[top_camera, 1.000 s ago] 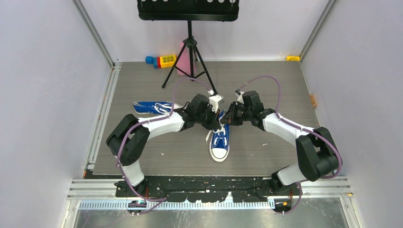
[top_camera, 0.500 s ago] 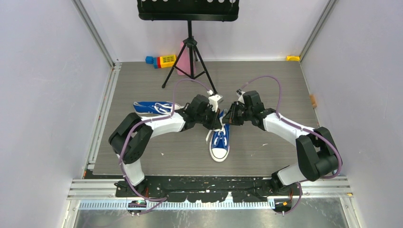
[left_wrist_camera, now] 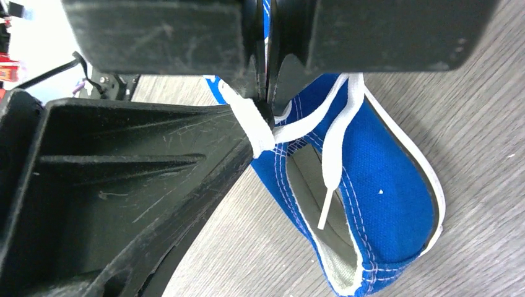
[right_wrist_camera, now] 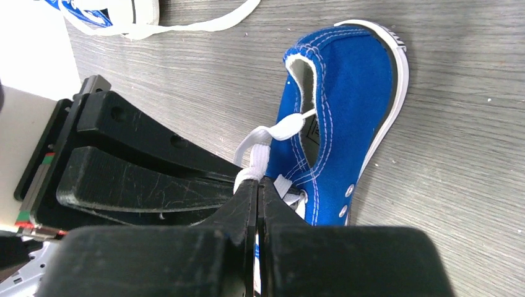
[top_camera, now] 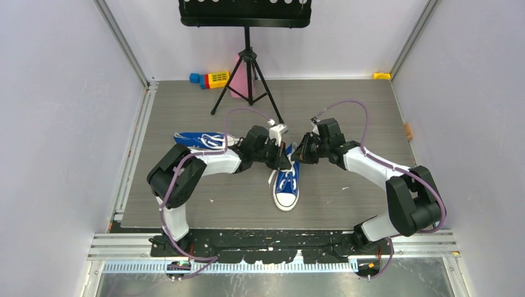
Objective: Tie the shoes
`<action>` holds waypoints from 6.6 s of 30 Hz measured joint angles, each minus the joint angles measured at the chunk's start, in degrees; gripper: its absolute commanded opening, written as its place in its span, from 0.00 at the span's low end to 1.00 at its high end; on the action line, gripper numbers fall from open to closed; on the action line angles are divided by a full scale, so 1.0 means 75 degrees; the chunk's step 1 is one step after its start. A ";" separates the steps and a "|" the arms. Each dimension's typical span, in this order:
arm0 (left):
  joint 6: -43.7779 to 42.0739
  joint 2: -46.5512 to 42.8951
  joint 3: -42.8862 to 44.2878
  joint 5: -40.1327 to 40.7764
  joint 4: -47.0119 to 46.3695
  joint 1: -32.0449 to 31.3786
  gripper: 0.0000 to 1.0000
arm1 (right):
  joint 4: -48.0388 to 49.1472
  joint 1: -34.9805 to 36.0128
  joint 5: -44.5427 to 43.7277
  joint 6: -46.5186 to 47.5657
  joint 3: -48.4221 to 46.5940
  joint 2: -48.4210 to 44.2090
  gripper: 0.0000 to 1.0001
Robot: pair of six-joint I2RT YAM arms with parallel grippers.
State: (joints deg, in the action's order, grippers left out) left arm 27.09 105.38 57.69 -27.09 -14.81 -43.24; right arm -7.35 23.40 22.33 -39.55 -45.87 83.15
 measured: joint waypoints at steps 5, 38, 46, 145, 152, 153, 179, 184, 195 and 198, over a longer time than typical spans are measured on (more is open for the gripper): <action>0.0656 0.0169 -0.0423 -0.0740 -0.1221 0.0251 0.00 | 0.0000 0.0000 0.0006 -0.0137 -0.0003 -0.0038 0.00; 0.4870 0.1970 -0.0898 -0.2999 -0.6388 0.0702 0.00 | -0.0609 0.0003 -0.0274 -0.0137 -0.0157 -0.0356 0.11; 0.4922 0.2020 -0.0898 -0.3057 -0.6554 0.0659 0.00 | -0.0842 0.0035 -0.0405 -0.0017 -0.0152 -0.0530 0.00; 0.1658 0.1233 0.0178 -0.2442 -0.2046 -0.0085 0.00 | -0.2538 -0.0032 -0.1221 -0.0233 0.0487 -0.2084 0.14; 0.1620 0.1233 0.0189 -0.2442 -0.2014 -0.0085 0.00 | -0.2538 -0.0032 -0.1160 -0.0321 0.0498 -0.2090 0.00; 0.1594 0.1233 0.0192 -0.2442 -0.2002 -0.0085 0.00 | -0.2565 -0.0032 -0.1160 -0.0326 0.0498 -0.2098 0.00; 0.1329 0.1396 0.0656 -0.2460 -0.1478 -0.0236 0.00 | -0.3118 -0.0035 -0.1102 -0.0294 -0.1142 -0.1204 0.00; 0.1649 0.1518 0.0670 -0.2550 -0.1743 -0.0230 0.00 | -0.2734 -0.0087 -0.1058 -0.0367 -0.1084 -0.1201 0.00; 0.2611 0.2008 0.0670 -0.2900 -0.2565 -0.0114 0.00 | -0.1600 -0.0271 -0.0589 -0.0799 -0.0396 -0.1169 0.06; 0.2745 0.2037 0.0670 -0.2970 -0.2634 -0.0079 0.00 | -0.1472 -0.0367 -0.0536 -0.0828 -0.0347 -0.1198 0.16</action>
State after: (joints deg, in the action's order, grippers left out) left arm 47.68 120.66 62.72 -49.36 -34.57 -43.83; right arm -18.39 20.64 18.31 -45.76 -48.47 74.17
